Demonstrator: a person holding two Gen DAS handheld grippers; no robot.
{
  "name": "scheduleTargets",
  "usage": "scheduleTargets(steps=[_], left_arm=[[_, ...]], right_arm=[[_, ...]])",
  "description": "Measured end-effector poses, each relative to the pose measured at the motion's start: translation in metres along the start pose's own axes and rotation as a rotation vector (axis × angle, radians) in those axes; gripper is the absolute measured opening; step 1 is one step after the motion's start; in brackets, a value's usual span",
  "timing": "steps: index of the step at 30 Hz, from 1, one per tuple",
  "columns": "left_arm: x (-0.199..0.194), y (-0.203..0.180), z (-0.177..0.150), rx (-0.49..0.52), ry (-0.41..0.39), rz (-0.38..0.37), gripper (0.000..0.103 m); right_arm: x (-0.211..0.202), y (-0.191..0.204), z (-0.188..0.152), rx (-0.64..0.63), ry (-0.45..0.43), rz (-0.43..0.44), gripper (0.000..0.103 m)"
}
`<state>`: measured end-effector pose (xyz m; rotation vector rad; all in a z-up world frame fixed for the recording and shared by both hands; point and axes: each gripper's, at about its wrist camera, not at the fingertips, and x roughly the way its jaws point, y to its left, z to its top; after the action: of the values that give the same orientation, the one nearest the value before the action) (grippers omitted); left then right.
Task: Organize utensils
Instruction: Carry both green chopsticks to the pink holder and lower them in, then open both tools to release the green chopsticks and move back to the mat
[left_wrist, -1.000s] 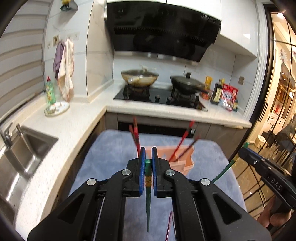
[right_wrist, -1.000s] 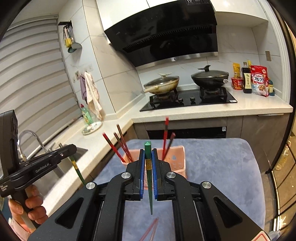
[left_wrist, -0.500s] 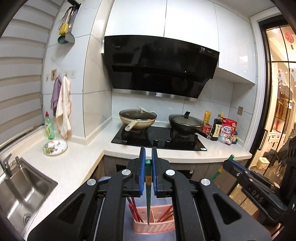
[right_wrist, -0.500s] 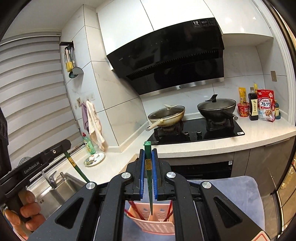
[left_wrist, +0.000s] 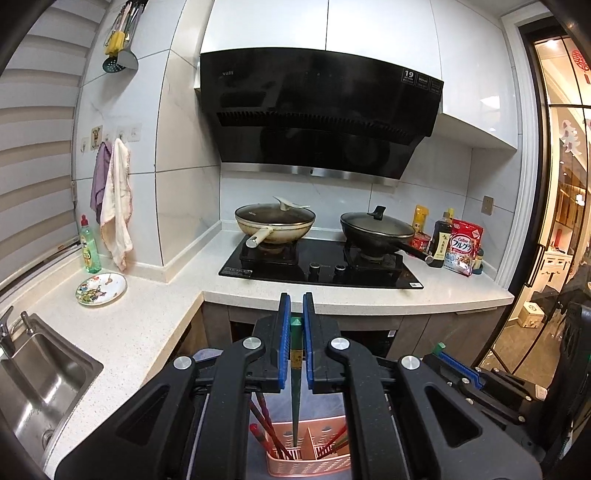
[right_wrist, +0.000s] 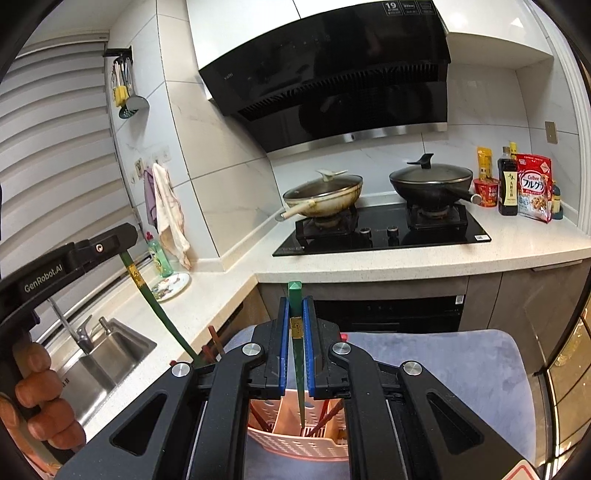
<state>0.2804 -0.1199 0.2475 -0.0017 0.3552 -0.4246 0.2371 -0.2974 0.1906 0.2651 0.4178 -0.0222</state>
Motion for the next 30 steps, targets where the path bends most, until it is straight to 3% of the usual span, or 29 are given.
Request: scheduleTargets(steps=[12, 14, 19, 30], left_arm=[[0.029, 0.006, -0.034, 0.002, 0.090, 0.019, 0.007], [0.030, 0.006, -0.036, 0.005, 0.100, 0.024, 0.010], [0.022, 0.010, -0.041, -0.016, 0.096, 0.045, 0.048], [-0.005, 0.007, -0.048, 0.007, 0.089, 0.084, 0.053]], right_arm=[[0.018, -0.008, -0.018, 0.004, 0.047, -0.043, 0.008], [0.016, -0.010, -0.017, 0.009, 0.042, -0.046, 0.008], [0.004, -0.010, -0.016, 0.003, 0.028, -0.049, 0.011], [-0.019, -0.004, -0.026, -0.018, 0.034, -0.044, 0.011]])
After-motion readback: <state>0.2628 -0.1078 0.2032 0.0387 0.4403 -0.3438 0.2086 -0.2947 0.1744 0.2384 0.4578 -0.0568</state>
